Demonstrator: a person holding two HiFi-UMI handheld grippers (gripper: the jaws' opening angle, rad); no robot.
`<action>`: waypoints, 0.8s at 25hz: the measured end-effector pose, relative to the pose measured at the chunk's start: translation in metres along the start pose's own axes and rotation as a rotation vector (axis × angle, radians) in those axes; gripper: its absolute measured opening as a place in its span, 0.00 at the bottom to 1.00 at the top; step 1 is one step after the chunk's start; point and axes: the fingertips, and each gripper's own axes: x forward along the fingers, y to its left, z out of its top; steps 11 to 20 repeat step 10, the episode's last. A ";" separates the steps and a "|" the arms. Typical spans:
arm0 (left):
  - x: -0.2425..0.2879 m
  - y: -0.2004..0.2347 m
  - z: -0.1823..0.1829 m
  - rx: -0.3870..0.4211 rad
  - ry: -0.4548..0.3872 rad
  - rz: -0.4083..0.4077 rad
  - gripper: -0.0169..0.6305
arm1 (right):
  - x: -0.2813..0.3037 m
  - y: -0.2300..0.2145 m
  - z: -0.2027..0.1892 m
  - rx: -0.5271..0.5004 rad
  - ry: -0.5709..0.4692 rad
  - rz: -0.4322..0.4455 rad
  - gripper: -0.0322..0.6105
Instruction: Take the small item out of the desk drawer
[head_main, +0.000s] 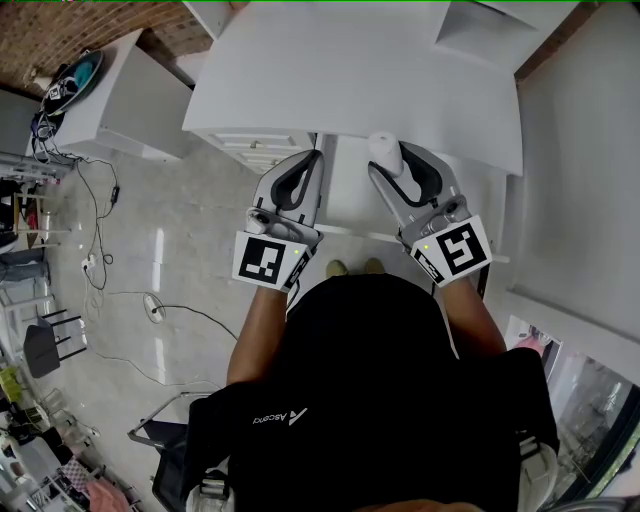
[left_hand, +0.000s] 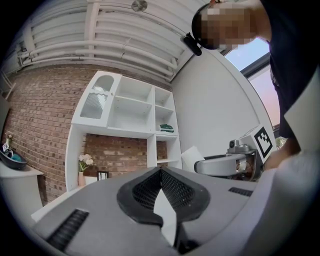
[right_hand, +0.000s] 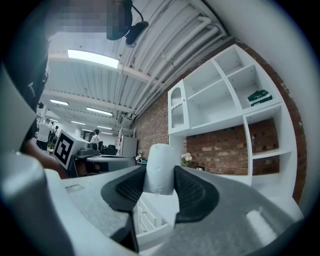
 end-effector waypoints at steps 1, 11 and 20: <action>0.001 0.000 0.001 -0.002 -0.005 0.001 0.02 | 0.000 0.000 0.000 0.000 0.000 0.000 0.32; 0.000 0.003 0.004 -0.017 0.009 0.017 0.02 | 0.000 0.001 0.002 -0.001 0.004 -0.006 0.32; 0.000 0.003 0.004 -0.017 0.009 0.017 0.02 | 0.000 0.001 0.002 -0.001 0.004 -0.006 0.32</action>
